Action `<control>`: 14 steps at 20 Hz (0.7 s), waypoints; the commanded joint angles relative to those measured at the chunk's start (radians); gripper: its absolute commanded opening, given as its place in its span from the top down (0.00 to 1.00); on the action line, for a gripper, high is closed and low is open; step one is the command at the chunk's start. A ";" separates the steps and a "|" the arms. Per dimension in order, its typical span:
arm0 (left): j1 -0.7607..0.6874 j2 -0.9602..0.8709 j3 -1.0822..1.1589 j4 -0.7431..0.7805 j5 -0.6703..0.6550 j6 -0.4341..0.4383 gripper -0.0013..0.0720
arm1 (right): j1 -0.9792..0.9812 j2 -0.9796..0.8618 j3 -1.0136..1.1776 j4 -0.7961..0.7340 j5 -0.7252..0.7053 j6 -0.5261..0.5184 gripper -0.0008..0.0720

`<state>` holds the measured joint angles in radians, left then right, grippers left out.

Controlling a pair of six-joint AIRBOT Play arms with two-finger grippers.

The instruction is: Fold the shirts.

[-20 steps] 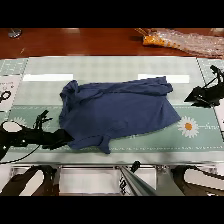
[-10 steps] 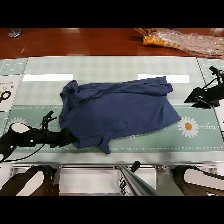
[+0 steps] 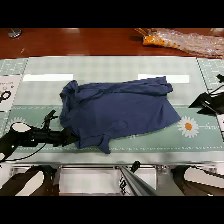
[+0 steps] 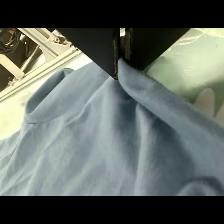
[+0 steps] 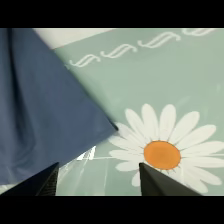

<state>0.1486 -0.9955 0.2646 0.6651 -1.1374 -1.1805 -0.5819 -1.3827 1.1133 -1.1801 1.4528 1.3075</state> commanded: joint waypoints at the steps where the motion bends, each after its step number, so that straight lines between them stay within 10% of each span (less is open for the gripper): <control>1: 0.000 -0.001 0.001 -0.004 -0.006 0.003 0.95 | -0.060 0.000 -0.051 0.023 -0.049 -0.020 0.19; 14: -0.001 -0.001 0.001 -0.004 0.011 0.002 0.95 | -0.058 0.000 -0.277 0.168 -0.200 -0.083 0.26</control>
<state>0.1486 -0.9958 0.2646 0.6609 -1.1278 -1.1782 -0.6395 -1.3823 0.8768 -1.0737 1.2949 1.2385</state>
